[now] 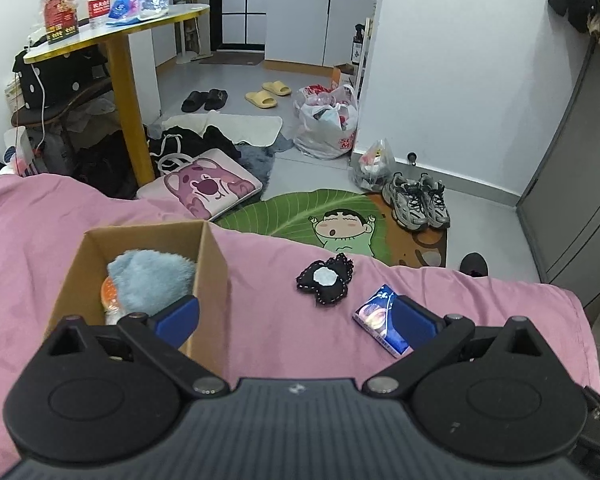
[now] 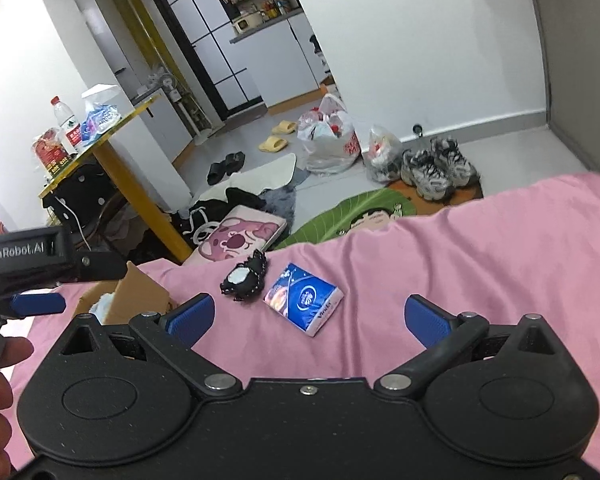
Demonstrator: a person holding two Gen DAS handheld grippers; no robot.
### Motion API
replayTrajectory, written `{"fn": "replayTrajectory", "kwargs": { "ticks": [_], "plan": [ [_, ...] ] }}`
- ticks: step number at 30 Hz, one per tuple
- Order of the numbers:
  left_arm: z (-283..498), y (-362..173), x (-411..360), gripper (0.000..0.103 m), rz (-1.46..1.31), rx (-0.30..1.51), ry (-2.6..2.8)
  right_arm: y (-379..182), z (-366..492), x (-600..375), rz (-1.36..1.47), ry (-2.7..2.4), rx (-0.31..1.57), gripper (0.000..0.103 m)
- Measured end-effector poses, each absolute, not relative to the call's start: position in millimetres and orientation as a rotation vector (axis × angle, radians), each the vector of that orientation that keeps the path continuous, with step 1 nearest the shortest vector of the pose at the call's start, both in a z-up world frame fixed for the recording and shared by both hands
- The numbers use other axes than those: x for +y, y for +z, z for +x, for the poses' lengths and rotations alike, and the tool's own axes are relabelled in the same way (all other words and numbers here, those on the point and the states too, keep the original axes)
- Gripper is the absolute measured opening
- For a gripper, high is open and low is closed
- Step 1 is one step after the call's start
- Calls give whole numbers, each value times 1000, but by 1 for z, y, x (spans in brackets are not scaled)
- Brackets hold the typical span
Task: Organize soft objects
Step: 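Move the left gripper to the black-and-white plush while the right gripper approaches the blue tissue pack, then grasp the black-and-white plush with the left gripper while the right gripper grasps the Vinda tissue pack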
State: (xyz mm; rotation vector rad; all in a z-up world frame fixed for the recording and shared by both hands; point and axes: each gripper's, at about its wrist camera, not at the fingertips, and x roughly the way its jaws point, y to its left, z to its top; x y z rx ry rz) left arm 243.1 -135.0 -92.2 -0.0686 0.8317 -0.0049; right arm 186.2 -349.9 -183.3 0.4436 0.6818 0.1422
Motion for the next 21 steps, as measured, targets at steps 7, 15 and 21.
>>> {"fn": "replayTrajectory", "kwargs": {
  "ticks": [7,15,21],
  "plan": [
    [264,-107,-145,100,-81,822,10,-204,206,-348,476,193,709,86],
    [294,-130,-156,92,-87,841,24,-231,229,-355,624,261,776,62],
    [315,-152,-162,84,-87,873,42,-247,252,-357,709,261,792,56]
  ]
}}
